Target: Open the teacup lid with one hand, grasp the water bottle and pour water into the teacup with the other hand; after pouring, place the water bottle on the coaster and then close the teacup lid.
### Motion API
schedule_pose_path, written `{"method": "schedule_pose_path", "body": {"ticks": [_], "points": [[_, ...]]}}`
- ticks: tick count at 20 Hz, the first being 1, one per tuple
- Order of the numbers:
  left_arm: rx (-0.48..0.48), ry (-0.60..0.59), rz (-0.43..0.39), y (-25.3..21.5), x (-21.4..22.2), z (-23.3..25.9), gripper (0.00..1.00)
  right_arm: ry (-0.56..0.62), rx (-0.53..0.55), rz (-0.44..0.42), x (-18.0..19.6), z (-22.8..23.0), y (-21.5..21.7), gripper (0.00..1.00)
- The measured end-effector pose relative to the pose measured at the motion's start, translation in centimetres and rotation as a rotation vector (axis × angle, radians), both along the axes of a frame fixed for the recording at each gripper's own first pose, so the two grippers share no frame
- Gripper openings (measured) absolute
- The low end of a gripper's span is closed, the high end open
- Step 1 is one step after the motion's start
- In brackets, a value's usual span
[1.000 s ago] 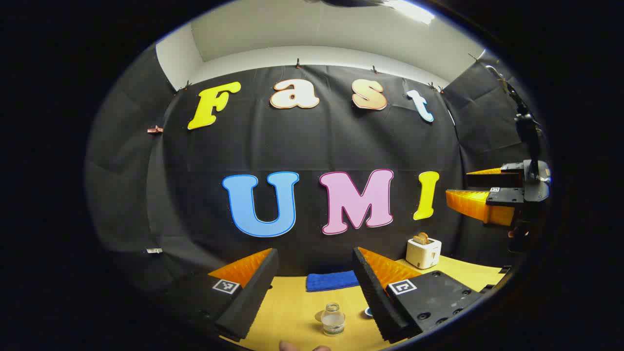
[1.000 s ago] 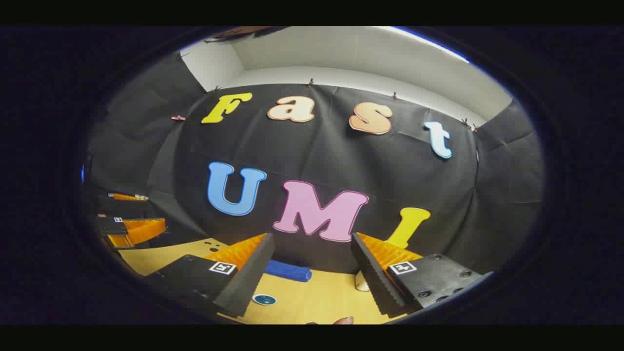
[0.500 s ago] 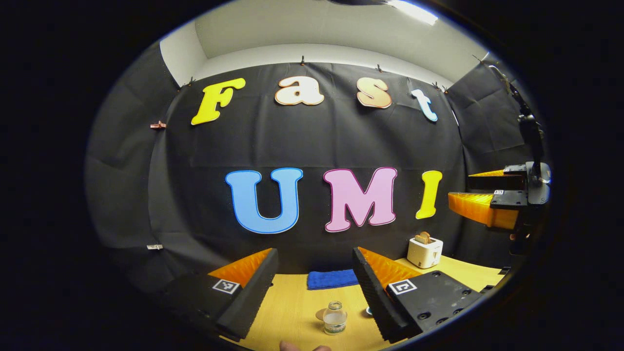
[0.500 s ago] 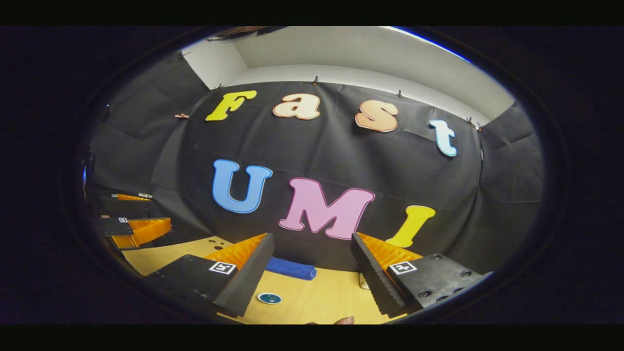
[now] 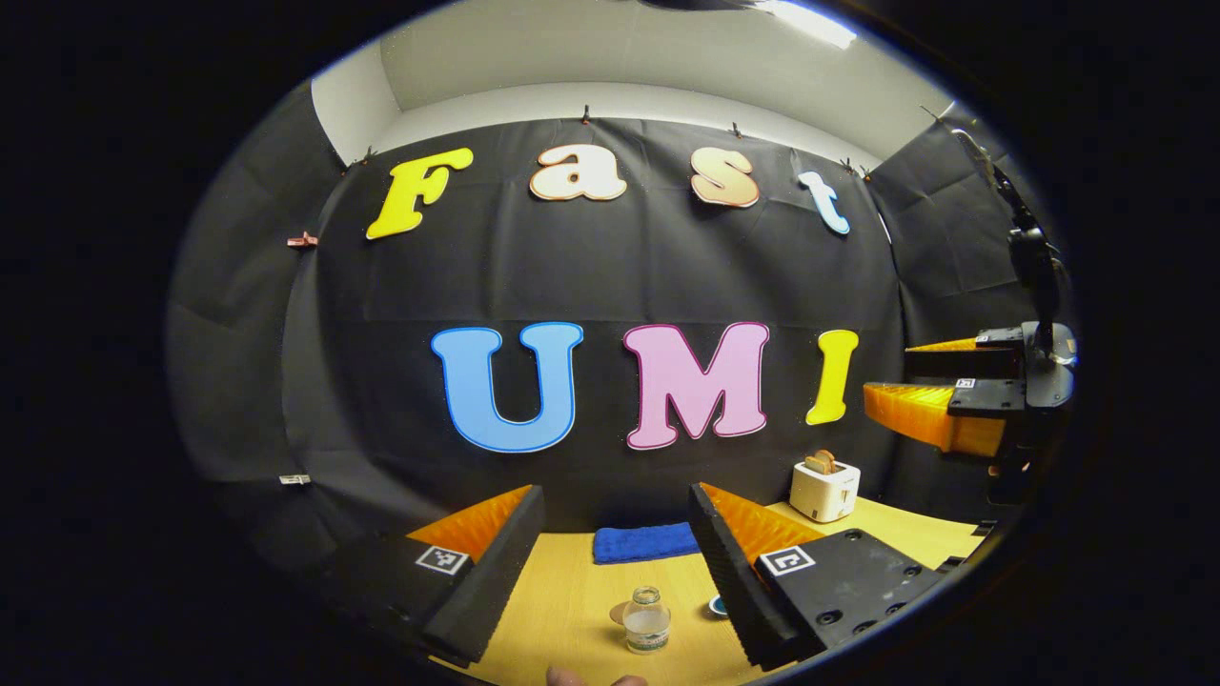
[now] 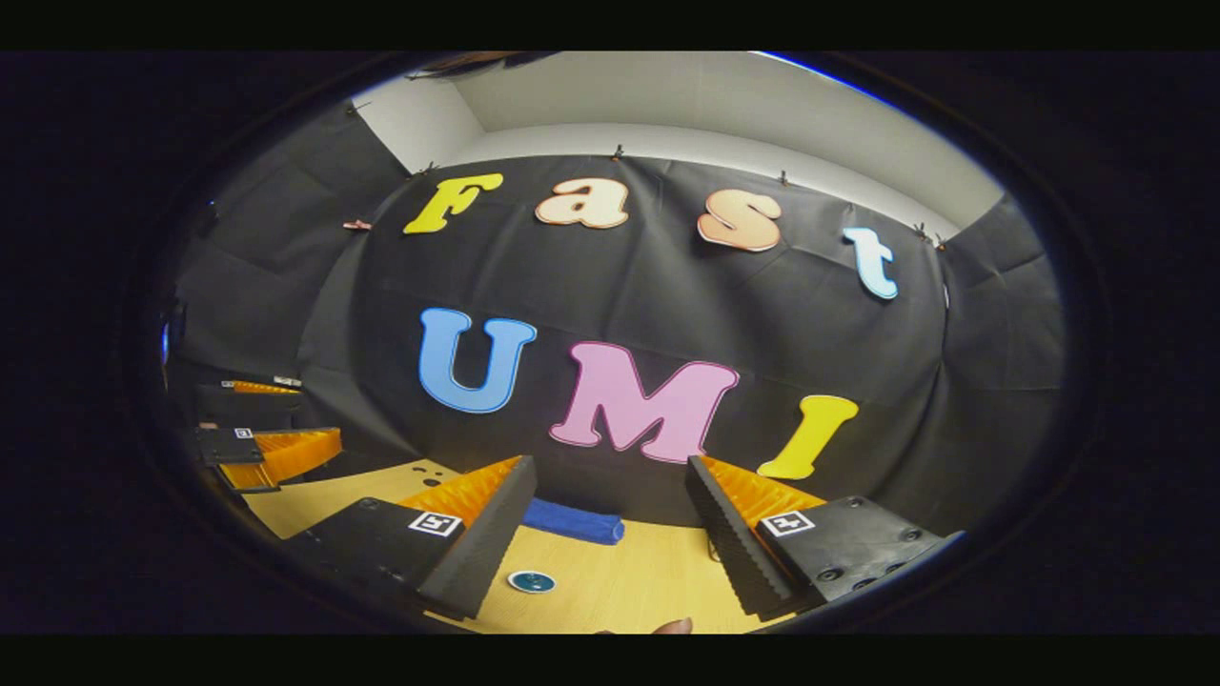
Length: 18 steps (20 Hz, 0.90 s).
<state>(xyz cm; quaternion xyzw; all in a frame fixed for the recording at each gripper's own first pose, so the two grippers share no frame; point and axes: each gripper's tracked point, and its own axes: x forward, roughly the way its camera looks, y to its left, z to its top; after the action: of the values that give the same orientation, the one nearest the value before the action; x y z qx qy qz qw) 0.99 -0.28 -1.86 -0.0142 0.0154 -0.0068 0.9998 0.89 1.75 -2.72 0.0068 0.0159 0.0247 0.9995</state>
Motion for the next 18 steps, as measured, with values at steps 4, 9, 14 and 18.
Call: {"method": "schedule_pose_path", "body": {"ticks": [4, 9, 14, 18], "points": [[0.0, 0.033, -0.021, -1.1, 0.8, -3.5, 0.95, 0.029, 0.008, 0.038, 1.1, -3.9, 1.4, 0.97], [0.004, 0.097, -0.027, -1.7, 2.0, -11.0, 0.95, 0.092, 0.033, 0.092, 2.2, -12.5, 4.3, 0.96], [0.015, 0.151, -0.026, -2.0, 3.2, -19.6, 0.94, 0.153, 0.066, 0.103, 3.3, -21.8, 6.7, 0.98], [0.012, 0.178, -0.054, -2.7, 3.9, -25.2, 0.94, 0.18, 0.071, 0.111, 4.8, -27.4, 7.5, 0.98]]}}
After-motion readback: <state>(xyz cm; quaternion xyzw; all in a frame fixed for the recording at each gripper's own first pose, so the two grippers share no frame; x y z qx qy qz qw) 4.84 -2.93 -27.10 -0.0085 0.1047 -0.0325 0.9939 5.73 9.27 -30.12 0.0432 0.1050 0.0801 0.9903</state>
